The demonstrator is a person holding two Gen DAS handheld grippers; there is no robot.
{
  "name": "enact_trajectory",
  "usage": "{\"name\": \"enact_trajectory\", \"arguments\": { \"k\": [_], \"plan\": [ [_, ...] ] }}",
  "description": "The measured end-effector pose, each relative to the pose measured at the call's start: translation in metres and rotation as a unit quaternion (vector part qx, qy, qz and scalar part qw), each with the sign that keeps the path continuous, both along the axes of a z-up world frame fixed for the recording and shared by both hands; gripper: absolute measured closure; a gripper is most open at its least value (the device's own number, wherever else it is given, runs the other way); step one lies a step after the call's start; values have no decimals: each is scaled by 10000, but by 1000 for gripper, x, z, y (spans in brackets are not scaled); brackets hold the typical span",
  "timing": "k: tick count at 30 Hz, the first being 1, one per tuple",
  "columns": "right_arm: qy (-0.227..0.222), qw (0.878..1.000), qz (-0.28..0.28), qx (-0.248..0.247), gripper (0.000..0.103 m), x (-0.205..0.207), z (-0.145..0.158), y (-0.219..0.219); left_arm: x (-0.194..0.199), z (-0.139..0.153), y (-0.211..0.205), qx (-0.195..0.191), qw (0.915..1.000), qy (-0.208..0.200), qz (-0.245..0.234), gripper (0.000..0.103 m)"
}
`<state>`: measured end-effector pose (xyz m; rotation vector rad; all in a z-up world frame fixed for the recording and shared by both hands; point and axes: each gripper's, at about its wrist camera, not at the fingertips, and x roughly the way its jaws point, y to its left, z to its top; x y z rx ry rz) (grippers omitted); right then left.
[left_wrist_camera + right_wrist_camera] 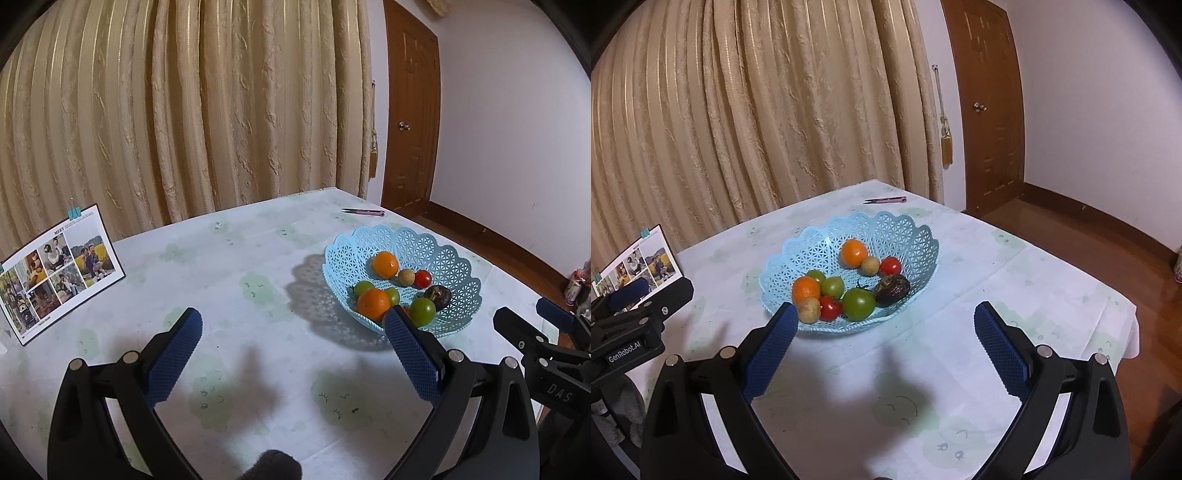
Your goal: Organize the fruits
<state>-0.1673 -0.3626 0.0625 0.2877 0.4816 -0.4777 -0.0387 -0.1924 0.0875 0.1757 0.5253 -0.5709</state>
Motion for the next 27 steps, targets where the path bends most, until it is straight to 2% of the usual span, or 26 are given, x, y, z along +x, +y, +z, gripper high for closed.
{"name": "enact_trajectory", "arguments": {
  "k": [27],
  "plan": [
    [92,9999,-65,22,5,0,-2,-1,-5,-3,-4,113,9999,-45,-70,5]
  ]
}}
